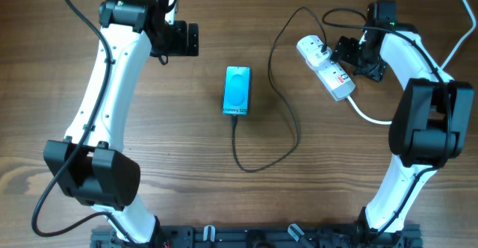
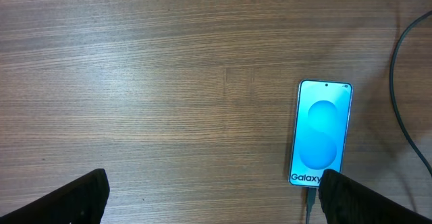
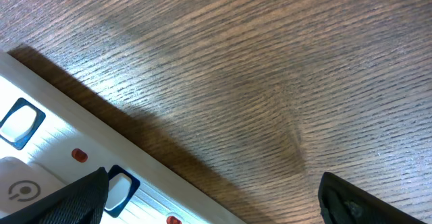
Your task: Plug charger to phone and switch on socket
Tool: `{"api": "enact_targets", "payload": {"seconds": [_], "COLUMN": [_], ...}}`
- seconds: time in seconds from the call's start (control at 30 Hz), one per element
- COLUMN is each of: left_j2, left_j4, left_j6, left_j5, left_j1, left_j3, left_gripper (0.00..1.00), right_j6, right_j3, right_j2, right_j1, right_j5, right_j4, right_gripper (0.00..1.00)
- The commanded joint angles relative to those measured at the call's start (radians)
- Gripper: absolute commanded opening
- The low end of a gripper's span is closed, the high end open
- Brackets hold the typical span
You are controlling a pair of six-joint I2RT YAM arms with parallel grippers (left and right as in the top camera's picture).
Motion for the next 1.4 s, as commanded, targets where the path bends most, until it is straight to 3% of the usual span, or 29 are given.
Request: {"api": "enact_targets", "payload": {"seconds": [0.0,0.7,0.9,1.2,1.37], "left_j2": [0.005,0.005,0.005,0.005,0.005], "left_j4": [0.001,0.001,0.001,0.001,0.001], "left_j6": [-0.006,-0.006,-0.006,-0.006,-0.006], "left_j5": [-0.010,-0.010,-0.010,-0.010,-0.010], "left_j1": [0.001,0.001,0.001,0.001,0.001], "left_j3": [-0.004,-0.004,-0.004,-0.004,-0.004], "left_gripper": [1.00,1.00,1.00,1.00,1.00], "right_j6": [-0.015,-0.014,0.037,-0.026,-0.007], "right_j3": [-0.013,-0.011,-0.011,-0.019,-0.129], "right_j2": [0.042,0.020,-0.154,-0.476,-0.708], "right_j1": [0.012,0.011,0.011,0.027,0.068], "right_j5": [-0.042,-0.042,-0.041,-0.040,-0.036], "right_j4": [-0.034,-0.077,-0.140,-0.294,-0.301], "right_gripper": [1.00,1.00,1.00,1.00,1.00]}}
